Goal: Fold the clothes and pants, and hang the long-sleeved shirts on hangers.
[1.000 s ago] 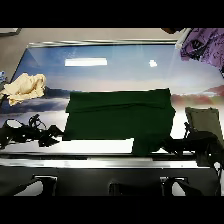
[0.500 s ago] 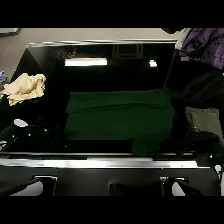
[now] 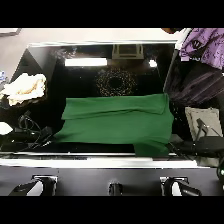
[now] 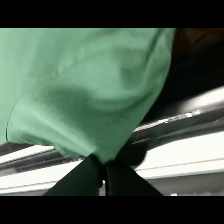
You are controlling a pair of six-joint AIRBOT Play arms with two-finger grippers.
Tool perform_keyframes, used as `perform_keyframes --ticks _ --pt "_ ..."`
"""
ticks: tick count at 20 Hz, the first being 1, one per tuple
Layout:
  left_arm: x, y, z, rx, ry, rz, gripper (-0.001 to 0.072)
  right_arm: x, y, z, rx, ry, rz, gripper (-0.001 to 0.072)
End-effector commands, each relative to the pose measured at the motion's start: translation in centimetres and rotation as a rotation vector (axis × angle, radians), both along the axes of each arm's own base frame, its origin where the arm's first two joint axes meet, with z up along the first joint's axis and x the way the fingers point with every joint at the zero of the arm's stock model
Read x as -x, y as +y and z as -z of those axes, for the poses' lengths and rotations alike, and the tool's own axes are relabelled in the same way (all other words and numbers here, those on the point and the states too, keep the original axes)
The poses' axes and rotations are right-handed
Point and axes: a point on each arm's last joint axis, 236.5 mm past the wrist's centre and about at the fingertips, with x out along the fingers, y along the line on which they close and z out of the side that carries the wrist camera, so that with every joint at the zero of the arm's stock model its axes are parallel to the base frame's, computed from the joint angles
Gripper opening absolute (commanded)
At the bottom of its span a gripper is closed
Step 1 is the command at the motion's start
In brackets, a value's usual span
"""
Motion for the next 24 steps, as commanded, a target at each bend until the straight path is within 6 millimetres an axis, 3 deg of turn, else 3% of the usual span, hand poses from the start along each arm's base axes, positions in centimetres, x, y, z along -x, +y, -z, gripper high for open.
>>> perform_keyframes --ticks 1,4,7,14,17,20,24 --pt "0.8 1.0 -2.3 -0.073 -0.063 -0.028 0.0014 1.2 -0.3 -3.6 0.063 -0.057 -0.005 0.0027" --pt "-0.2 1.4 -2.1 -0.081 -0.095 -0.044 0.0013 -1.3 -1.3 -5.9 0.093 -0.135 0.004 0.0027" --pt "-3.0 1.6 -2.4 -0.069 -0.164 -0.093 0.0013 -4.9 -1.8 -6.2 0.068 -0.175 -0.009 0.0027" --pt "-9.8 3.1 -1.7 -0.057 -0.213 -0.128 0.0013 -14.4 -3.6 -4.3 0.016 -0.261 0.017 0.0027" --pt "-12.9 3.4 -1.1 -0.070 -0.232 -0.104 0.0013 -17.8 -2.4 -2.4 0.040 -0.268 -0.034 0.0027" --pt "-16.2 2.6 -0.4 -0.076 -0.248 -0.068 0.0013 -20.9 -2.1 -1.0 0.069 -0.273 -0.039 0.0027" --pt "-20.0 1.4 0.9 -0.079 -0.253 -0.027 0.0013 -23.6 -3.0 0.0 0.098 -0.275 -0.040 0.0027"
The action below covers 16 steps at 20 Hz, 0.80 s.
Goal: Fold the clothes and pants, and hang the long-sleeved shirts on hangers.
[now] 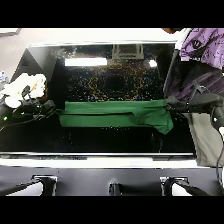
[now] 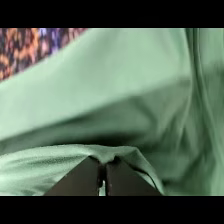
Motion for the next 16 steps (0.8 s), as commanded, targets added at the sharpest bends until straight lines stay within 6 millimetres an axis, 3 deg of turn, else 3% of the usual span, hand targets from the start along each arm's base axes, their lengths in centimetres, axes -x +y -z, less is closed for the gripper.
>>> perform_keyframes --ticks 1,5,8,12,14,15,16 --pt "-3.5 -1.0 1.2 -0.005 -0.009 0.030 0.0013 -2.9 -0.8 1.2 0.036 -0.012 0.004 0.0028" --pt "-5.6 -2.1 2.4 -0.004 -0.002 0.060 0.0013 -5.0 -1.6 2.2 0.061 -0.002 -0.015 0.0028" --pt "-6.0 -2.8 3.6 -0.001 0.020 0.075 0.0013 -6.2 -2.0 3.2 0.065 0.008 -0.015 0.0028" --pt "-5.7 -3.8 4.7 0.005 0.042 0.093 0.0021 -5.7 -0.9 5.9 0.045 0.080 -0.045 0.0037" --pt "-6.1 -4.1 4.5 0.004 0.032 0.096 0.0133 -5.5 -0.9 6.1 0.031 0.098 -0.036 0.0153" --pt "-6.5 -4.1 4.0 0.004 0.021 0.098 0.0278 -5.4 -0.9 5.6 0.028 0.105 -0.048 0.0154" --pt "-6.9 -4.1 3.2 0.007 0.010 0.094 0.0362 -5.5 -1.1 4.5 0.022 0.111 -0.060 0.0191"
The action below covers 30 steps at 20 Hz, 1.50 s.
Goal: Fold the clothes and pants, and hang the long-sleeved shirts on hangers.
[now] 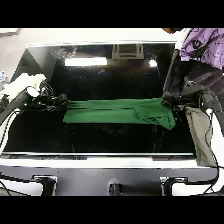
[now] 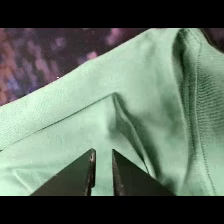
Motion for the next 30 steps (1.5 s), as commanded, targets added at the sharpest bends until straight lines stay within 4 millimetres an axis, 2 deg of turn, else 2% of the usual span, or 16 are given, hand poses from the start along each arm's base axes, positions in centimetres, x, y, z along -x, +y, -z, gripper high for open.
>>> perform_keyframes --ticks 1,2,3,5,7,8,9,15,22,23,24,26,27,28,29,30 --pt "-1.1 -0.3 -1.7 0.007 -0.023 0.008 0.0461 0.1 -0.5 -2.3 -0.033 0.040 -0.007 0.0360" --pt "-1.5 0.2 -2.9 -0.004 -0.036 0.020 0.0570 -0.2 -1.7 -3.9 -0.039 0.034 0.006 0.0441" --pt "-1.6 0.6 -4.0 -0.021 -0.041 0.035 0.0617 -0.5 -3.5 -5.5 -0.037 0.015 0.027 0.0460" --pt "-1.5 2.1 -6.1 -0.073 -0.039 0.035 0.0617 -0.4 -7.3 -6.9 -0.040 -0.001 0.095 0.0499" --pt "-1.3 3.3 -7.9 -0.126 -0.057 0.028 0.0617 1.5 -9.5 -5.5 -0.081 0.062 0.100 0.0592" --pt "-1.3 3.6 -8.6 -0.139 -0.073 0.029 0.0617 2.8 -9.5 -4.2 -0.129 0.116 0.065 0.0649" --pt "-1.3 3.6 -9.2 -0.141 -0.084 0.029 0.0617 3.7 -9.2 -3.0 -0.179 0.160 0.032 0.0660" --pt "-1.2 3.5 -9.8 -0.142 -0.096 0.030 0.0617 3.9 -7.3 2.5 -0.319 0.242 -0.032 0.0663" --pt "-1.2 3.4 -9.8 -0.139 -0.096 0.031 0.0617 3.1 -1.2 5.2 -0.371 0.289 -0.150 0.0656" --pt "-1.2 3.3 -9.8 -0.139 -0.096 0.033 0.0617 3.0 -0.3 5.2 -0.367 0.286 -0.176 0.0585" --pt "-1.2 3.0 -9.9 -0.131 -0.097 0.035 0.0617 3.0 0.4 5.0 -0.362 0.286 -0.193 0.0458" --pt "-1.3 2.3 -9.9 -0.120 -0.100 0.041 0.0614 2.6 0.7 3.8 -0.342 0.255 -0.202 0.0100" --pt "-1.4 1.6 -9.9 -0.110 -0.105 0.048 0.0607 2.3 0.2 2.6 -0.322 0.232 -0.183 0.0030" --pt "-1.5 0.6 -9.9 -0.086 -0.108 0.051 0.0584 2.1 -0.5 1.3 -0.292 0.211 -0.164 0.0030" --pt "-1.6 -1.0 -9.8 -0.049 -0.102 0.051 0.0484 2.0 -1.2 -0.5 -0.255 0.189 -0.143 0.0029" --pt "-1.6 -2.8 -9.4 -0.008 -0.093 0.065 0.0297 2.0 -2.0 -2.2 -0.220 0.167 -0.118 0.0029"
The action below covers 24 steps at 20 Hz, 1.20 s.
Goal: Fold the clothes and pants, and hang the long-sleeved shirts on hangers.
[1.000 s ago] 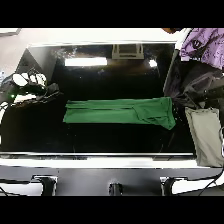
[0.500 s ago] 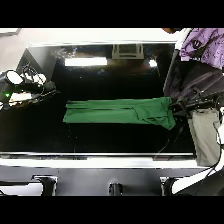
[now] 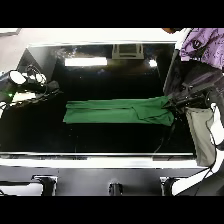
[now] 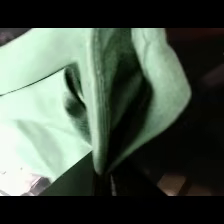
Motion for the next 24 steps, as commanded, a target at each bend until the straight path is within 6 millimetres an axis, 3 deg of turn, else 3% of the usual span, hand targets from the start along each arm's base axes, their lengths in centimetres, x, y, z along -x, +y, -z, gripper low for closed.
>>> perform_keyframes --ticks 1,2,8,14,19,24 --pt "-0.1 -5.5 0.6 0.120 0.021 0.039 0.0084 -0.2 -1.6 -5.5 0.102 -0.070 0.069 0.0028" --pt "0.0 -7.9 1.1 0.157 0.031 0.062 0.0016 0.1 -2.2 -7.2 0.144 -0.087 0.089 0.0028" --pt "2.4 -24.7 4.0 0.339 0.048 0.194 0.0015 1.9 -4.3 -15.2 0.290 -0.152 0.171 0.0028" --pt "7.6 -39.3 6.9 0.518 0.130 0.216 0.0015 4.2 -4.5 -18.2 0.331 -0.149 0.195 0.0029" --pt "10.4 -48.1 7.8 0.656 0.201 0.247 0.0015 4.6 -4.3 -19.7 0.334 -0.160 0.199 0.0029" --pt "12.7 -53.7 9.2 0.726 0.280 0.238 0.0015 4.4 -4.3 -19.9 0.331 -0.168 0.212 0.0029"
